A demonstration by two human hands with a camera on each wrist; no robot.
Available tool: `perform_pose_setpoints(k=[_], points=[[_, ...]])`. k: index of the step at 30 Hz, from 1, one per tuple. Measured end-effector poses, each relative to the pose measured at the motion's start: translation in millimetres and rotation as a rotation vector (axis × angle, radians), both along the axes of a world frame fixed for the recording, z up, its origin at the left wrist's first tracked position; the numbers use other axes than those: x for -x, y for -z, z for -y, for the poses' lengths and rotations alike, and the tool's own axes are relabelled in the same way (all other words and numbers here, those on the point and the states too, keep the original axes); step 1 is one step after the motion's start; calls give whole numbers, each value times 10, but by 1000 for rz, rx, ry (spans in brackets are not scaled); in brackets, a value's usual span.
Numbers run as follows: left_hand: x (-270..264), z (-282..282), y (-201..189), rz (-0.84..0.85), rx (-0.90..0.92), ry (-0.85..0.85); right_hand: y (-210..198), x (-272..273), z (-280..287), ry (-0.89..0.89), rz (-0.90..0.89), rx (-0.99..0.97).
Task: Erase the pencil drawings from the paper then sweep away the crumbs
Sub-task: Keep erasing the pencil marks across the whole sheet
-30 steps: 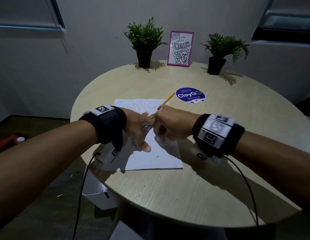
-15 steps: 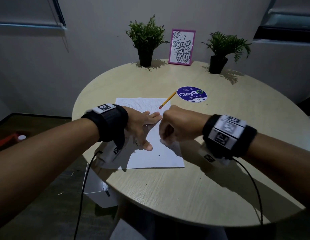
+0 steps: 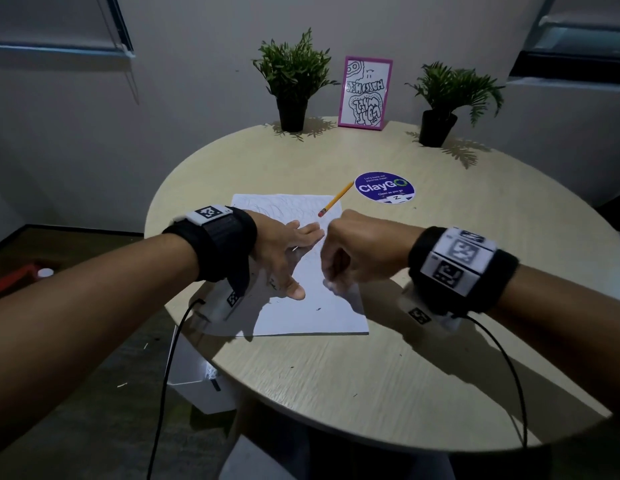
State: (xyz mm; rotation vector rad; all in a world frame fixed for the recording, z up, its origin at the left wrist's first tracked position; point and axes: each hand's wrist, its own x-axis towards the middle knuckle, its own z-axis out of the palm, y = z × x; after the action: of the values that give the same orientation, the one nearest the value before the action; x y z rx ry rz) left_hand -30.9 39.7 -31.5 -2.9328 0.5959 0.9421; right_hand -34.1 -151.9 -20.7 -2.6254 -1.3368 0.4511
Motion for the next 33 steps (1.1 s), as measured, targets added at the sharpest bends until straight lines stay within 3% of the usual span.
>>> perform_pose_setpoints(k=[3,8,11,17,22,28,33], points=[[-31,-2,31,7,-23,11,-103,24,85,-51,-144,118],[-68,-55,36,-22,25,27,-59,-289,-82,43,140,-63],[-102,-67,66,-23,13,32,20,-272,-56,56,117,-62],[-108,-66,108,-10,17,16,-112,-98,26,-49,13,131],[-12,-25,-30,-35,46,-16,-66,-270,-214,4,149,30],[-88,-49,78,3,-1,18,15,-139,-3,-26,30,88],[-108,-64,59,-39,45,38,47,-351,-130,11,117,-3]])
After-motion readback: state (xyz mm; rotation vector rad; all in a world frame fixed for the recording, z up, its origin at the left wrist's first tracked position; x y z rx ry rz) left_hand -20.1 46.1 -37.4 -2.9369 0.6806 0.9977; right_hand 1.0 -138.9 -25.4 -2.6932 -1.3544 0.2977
